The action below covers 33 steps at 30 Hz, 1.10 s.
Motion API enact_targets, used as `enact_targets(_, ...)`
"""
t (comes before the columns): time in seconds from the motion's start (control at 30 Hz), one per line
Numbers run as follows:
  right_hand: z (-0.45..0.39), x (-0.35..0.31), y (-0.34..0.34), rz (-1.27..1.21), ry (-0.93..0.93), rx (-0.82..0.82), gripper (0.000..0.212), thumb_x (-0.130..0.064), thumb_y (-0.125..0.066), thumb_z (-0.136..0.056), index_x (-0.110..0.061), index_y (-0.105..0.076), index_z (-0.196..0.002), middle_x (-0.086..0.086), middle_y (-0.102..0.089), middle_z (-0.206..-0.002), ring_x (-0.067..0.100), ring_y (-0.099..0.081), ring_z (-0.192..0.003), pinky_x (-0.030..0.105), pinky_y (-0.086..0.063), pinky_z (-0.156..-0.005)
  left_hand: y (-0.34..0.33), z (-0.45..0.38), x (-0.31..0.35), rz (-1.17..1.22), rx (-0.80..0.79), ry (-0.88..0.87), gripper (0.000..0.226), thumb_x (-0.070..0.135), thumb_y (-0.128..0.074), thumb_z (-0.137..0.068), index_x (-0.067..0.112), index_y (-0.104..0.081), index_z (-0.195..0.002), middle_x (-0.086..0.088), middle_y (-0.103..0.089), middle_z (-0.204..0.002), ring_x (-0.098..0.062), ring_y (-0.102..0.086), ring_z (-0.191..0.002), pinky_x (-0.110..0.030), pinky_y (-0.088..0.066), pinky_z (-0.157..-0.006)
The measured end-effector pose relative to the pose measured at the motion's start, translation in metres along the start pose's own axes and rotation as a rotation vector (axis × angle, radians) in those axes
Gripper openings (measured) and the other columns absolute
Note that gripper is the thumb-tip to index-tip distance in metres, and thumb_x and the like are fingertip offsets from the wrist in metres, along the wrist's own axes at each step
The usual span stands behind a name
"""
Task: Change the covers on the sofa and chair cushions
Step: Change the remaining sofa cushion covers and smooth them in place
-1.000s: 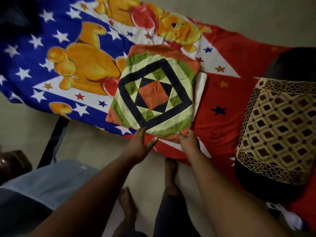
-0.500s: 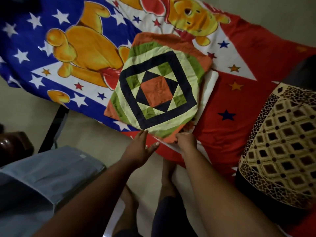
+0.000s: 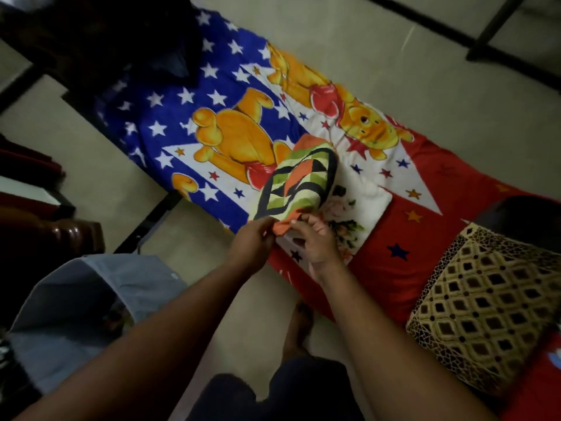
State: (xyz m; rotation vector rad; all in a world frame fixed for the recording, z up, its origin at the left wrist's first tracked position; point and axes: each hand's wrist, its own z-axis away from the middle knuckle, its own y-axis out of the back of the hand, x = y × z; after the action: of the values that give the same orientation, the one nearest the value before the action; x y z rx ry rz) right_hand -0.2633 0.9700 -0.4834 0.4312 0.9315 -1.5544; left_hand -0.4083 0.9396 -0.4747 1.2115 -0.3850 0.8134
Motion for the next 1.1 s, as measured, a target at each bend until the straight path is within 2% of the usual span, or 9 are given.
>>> enact_targets(0.1,0.033,-0.014,-0.026,0.051,0.113,-0.007,0.014,-0.007,-0.058,-0.099,-0.015,-0.069,-0.103,-0.005,-0.074,-0.092,0.010,-0.069,-0.089,0.026,-0.054,-0.076,0.048,0.034,0.014,0.279,0.082,0.089,0.016,0.012,-0.052,-0.102,0.016,-0.066,-0.108,0.000,-0.070,-0.096,-0.018,-0.066,-0.090,-0.030,-0.051,-0.075)
enact_targets(0.2,0.071,-0.006,-0.055,0.227,0.254,-0.125,0.027,-0.019,-0.063,-0.096,-0.021,-0.064,-0.124,-0.001,-0.070,-0.120,0.013,-0.066,-0.112,0.036,-0.055,-0.095,0.094,0.080,0.023,0.441,0.152,0.089,0.017,0.015,-0.046,-0.105,0.015,-0.063,-0.105,-0.004,-0.066,-0.095,-0.019,-0.062,-0.091,-0.034,-0.049,-0.076)
enact_targets(0.4,0.156,0.047,-0.134,0.965,0.604,-0.100,0.076,-0.037,-0.071,-0.088,-0.031,-0.029,-0.151,0.004,-0.040,-0.150,0.022,-0.043,-0.134,0.041,-0.042,-0.108,0.160,0.209,-0.003,0.484,0.241,0.053,0.030,0.038,-0.059,-0.098,0.015,-0.064,-0.116,-0.007,-0.069,-0.111,-0.022,-0.067,-0.106,-0.048,-0.056,-0.095)
enact_targets(0.57,0.217,0.090,-0.183,1.421,0.650,-0.304,0.029,-0.031,-0.059,-0.087,-0.027,-0.064,-0.115,0.004,-0.060,-0.114,0.030,-0.055,-0.112,0.046,-0.048,-0.095,0.193,0.342,-0.072,0.327,0.435,0.094,0.035,0.046,-0.078,-0.082,0.025,-0.064,-0.107,0.004,-0.071,-0.101,-0.014,-0.068,-0.096,-0.045,-0.056,-0.089)
enact_targets(0.67,0.273,0.113,-0.215,1.345,0.546,-0.591,0.023,-0.017,-0.060,-0.091,-0.036,-0.063,-0.104,-0.011,-0.063,-0.100,0.013,-0.061,-0.098,0.040,-0.052,-0.088,0.206,0.429,-0.123,0.147,0.552,0.196,0.044,0.051,-0.081,-0.079,0.032,-0.058,-0.113,0.008,-0.068,-0.110,-0.016,-0.066,-0.104,-0.041,-0.054,-0.091)
enact_targets(0.77,0.331,0.142,-0.260,1.324,0.580,-0.805,0.025,-0.022,-0.059,-0.095,-0.031,-0.061,-0.118,-0.010,-0.064,-0.107,0.009,-0.060,-0.102,0.035,-0.051,-0.089,0.212,0.511,-0.161,-0.001,0.640,0.362,0.077,0.060,-0.079,-0.077,0.029,-0.046,-0.139,0.000,-0.058,-0.136,-0.022,-0.058,-0.123,-0.037,-0.048,-0.101)
enact_targets(0.9,0.392,0.186,-0.320,1.362,0.702,-0.951,0.019,-0.025,-0.059,-0.090,-0.029,-0.062,-0.108,-0.009,-0.065,-0.096,0.016,-0.063,-0.093,0.030,-0.047,-0.073,0.218,0.600,-0.189,-0.036,0.731,0.565,0.119,0.073,-0.078,-0.067,0.035,-0.012,-0.158,-0.007,-0.028,-0.160,-0.028,-0.034,-0.145,-0.045,-0.034,-0.115)
enact_targets(1.0,0.437,0.203,-0.357,1.383,0.840,-1.090,0.030,-0.018,-0.062,-0.087,-0.024,-0.063,-0.116,-0.008,-0.062,-0.099,0.015,-0.059,-0.092,0.029,-0.041,-0.075,0.226,0.656,-0.202,-0.314,0.746,0.709,0.085,0.052,-0.073,-0.080,0.030,-0.034,-0.152,-0.009,-0.045,-0.145,-0.032,-0.044,-0.135,-0.046,-0.041,-0.108)
enact_targets(1.1,0.468,0.216,-0.388,1.517,1.077,-1.233,0.033,-0.019,-0.068,-0.083,-0.029,-0.057,-0.113,-0.006,-0.059,-0.103,0.017,-0.059,-0.089,0.033,-0.047,-0.077,0.234,0.713,-0.209,-0.446,0.862,0.802,0.033,0.025,-0.060,-0.083,0.025,-0.066,-0.115,-0.005,-0.065,-0.111,-0.030,-0.061,-0.109,-0.042,-0.049,-0.091)
